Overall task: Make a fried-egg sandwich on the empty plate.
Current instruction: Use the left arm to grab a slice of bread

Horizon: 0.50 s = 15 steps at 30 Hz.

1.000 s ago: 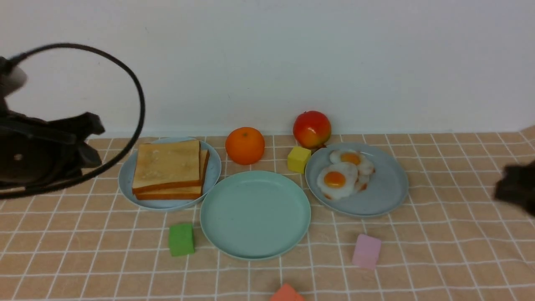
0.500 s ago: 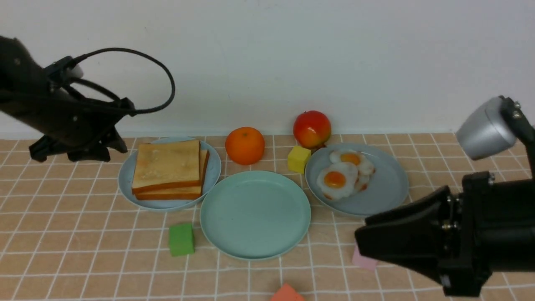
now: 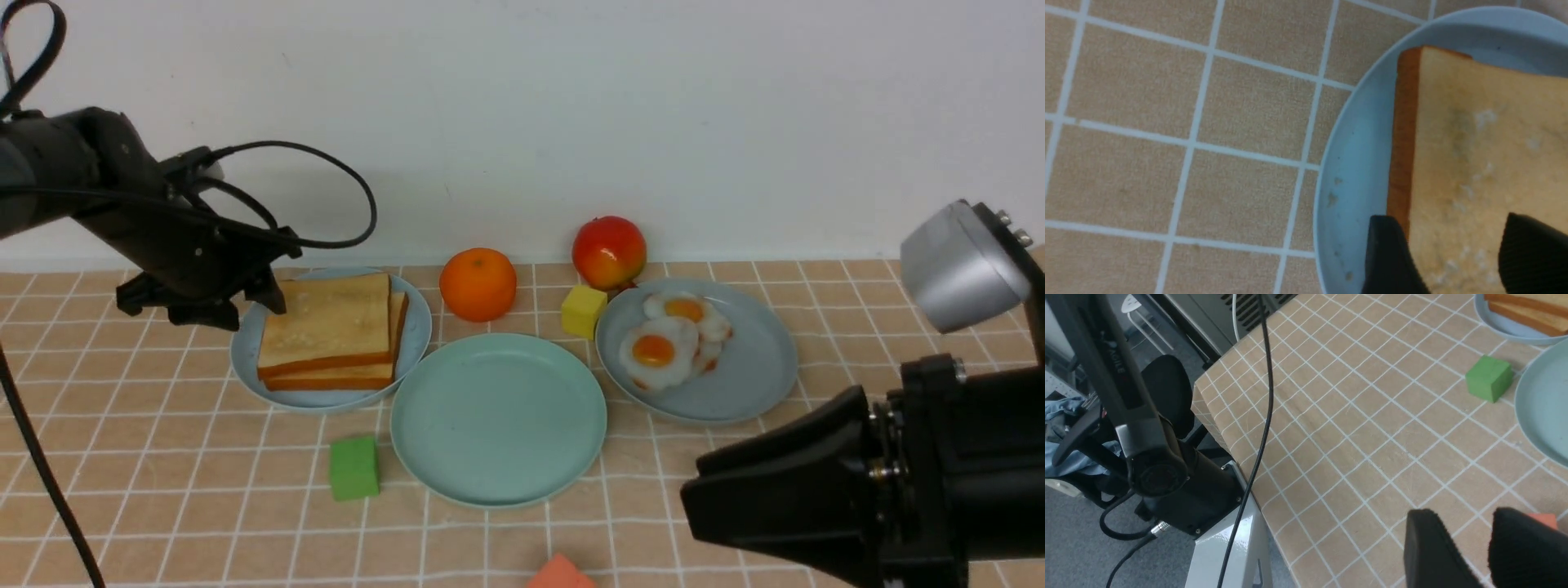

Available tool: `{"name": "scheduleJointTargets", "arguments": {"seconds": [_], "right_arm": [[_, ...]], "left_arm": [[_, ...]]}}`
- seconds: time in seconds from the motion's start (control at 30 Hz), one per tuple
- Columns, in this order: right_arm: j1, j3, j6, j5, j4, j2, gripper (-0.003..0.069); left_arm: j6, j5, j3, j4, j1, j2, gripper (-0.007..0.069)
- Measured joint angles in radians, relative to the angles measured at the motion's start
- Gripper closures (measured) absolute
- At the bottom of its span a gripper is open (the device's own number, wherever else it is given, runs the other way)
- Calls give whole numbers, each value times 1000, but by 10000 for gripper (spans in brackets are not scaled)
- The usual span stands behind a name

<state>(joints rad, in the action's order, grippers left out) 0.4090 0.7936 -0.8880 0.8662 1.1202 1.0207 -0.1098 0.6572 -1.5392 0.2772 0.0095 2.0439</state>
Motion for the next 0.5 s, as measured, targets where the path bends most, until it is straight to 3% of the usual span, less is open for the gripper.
{"name": "scheduleJointTargets", "arguments": {"seconds": [0.13, 0.3, 0.5], "right_arm": [[0, 0, 0, 2, 0, 0, 418], [0, 0, 0, 4, 0, 0, 418], [0, 0, 0, 12, 0, 0, 418]], "left_arm": [[25, -1, 0, 40, 0, 46, 245], [41, -7, -6, 61, 0, 65, 303], [72, -1, -7, 60, 0, 50, 498]]}}
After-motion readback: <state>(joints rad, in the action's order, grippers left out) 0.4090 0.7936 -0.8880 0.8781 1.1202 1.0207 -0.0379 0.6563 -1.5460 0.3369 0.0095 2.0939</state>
